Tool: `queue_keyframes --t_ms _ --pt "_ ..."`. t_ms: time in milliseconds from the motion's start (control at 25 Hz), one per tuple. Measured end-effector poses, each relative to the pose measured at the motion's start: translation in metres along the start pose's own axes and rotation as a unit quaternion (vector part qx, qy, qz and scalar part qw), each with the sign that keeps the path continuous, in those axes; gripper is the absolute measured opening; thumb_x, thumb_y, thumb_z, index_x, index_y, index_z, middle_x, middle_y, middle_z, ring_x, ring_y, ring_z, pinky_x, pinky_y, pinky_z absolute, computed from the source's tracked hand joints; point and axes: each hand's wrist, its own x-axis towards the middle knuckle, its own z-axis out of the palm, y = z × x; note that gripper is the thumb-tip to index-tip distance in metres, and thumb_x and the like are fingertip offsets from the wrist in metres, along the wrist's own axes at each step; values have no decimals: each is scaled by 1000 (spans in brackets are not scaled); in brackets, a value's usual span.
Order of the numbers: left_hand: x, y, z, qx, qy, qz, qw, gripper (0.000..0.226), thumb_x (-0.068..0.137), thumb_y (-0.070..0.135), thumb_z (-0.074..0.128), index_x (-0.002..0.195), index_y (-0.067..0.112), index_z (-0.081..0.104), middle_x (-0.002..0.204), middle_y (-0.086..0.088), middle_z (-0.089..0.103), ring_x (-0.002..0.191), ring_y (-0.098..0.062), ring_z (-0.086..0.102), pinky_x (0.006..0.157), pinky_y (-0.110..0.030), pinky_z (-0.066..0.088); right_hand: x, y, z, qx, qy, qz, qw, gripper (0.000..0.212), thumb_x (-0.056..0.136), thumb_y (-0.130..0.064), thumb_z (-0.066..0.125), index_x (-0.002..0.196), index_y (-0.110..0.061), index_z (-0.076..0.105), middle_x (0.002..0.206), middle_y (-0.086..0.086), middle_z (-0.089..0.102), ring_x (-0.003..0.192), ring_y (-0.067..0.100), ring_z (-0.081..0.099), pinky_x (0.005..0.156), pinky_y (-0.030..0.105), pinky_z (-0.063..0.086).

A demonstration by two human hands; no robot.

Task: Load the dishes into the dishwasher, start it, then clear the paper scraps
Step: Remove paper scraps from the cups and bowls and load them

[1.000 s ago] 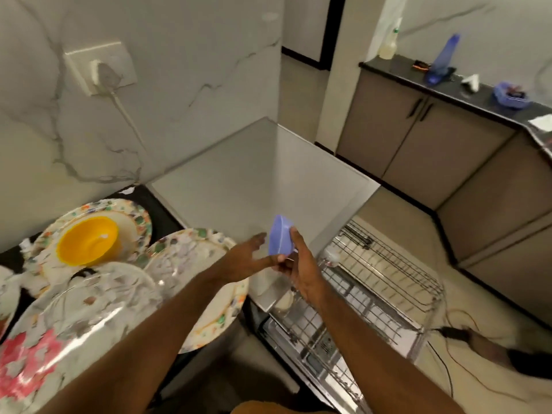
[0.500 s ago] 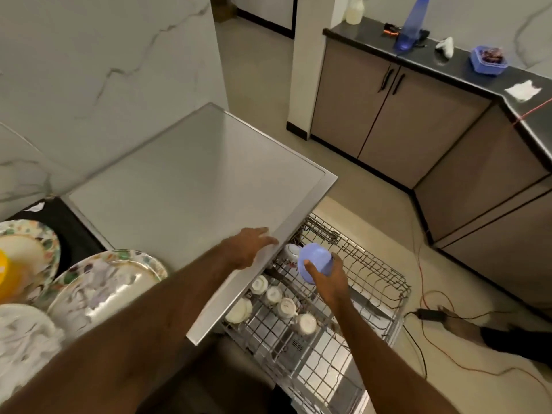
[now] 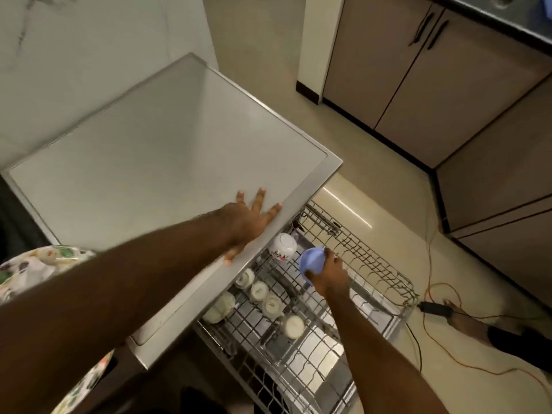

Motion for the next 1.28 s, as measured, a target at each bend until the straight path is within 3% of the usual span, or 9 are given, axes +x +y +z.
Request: queue_keyframes --t_ms 320,480,640,720,800,920,1080,1280 --pt "5 -7 2 14 -8 18 1000 165 61 28 97 149 22 -42 149 -30 -47 139 -70 -12 109 -76 30 56 -17 12 -32 -9 17 999 103 79 -58 82 159 -30 24 147 20 43 116 41 59 85 54 61" --pt "4 -10 2 36 -1 33 999 166 60 34 98 150 19 -41 147 -33 -47 136 -71 -16 110 -74 23 79 -41 9 19 -11 26 999 98 85 -49 81 160 -24 23 152 22 40 116 40 60 77 43 57" --pt "4 -20 3 22 -2 52 998 167 60 36 99 150 22 -41 147 -29 -50 131 -66 -26 110 -75 21 83 -53 13 23 11 16 1000 94 93 -39 76 163 -9 20 158 22 38 131 38 54 101 48 52" --pt "6 -21 5 19 -2 49 999 167 60 34 98 149 23 -42 147 -27 -51 131 -65 -28 110 -76 20 75 -56 14 15 11 8 1000 77 97 -24 73 158 -4 31 152 20 45 127 34 56 97 38 50" --pt "8 -18 5 18 -5 42 999 167 60 33 98 148 25 -44 145 -26 -53 134 -68 -25 109 -77 22 68 -57 14 8 12 6 1000 73 94 -18 73 155 -7 34 149 18 48 124 31 57 97 36 49" --pt "8 -16 6 17 -2 34 999 169 59 33 99 147 25 -45 143 -26 -54 136 -68 -24 109 -77 20 55 -56 9 -18 11 9 1000 87 89 -22 80 157 -5 30 150 19 46 125 34 56 105 46 52" --pt "3 -15 3 19 -2 31 999 167 60 30 99 148 26 -43 148 -26 -51 138 -65 -25 113 -75 14 22 -70 -10 -46 15 -20 999 81 91 -27 77 154 -2 33 148 19 48 124 35 56 103 45 53" --pt "-6 -23 4 -6 6 26 1000 169 55 30 102 151 36 -37 156 -16 -47 146 -57 -21 115 -73 24 -36 -103 -35 -16 82 -111 990 76 99 -32 66 159 -3 28 160 16 38 142 34 44 113 45 44"
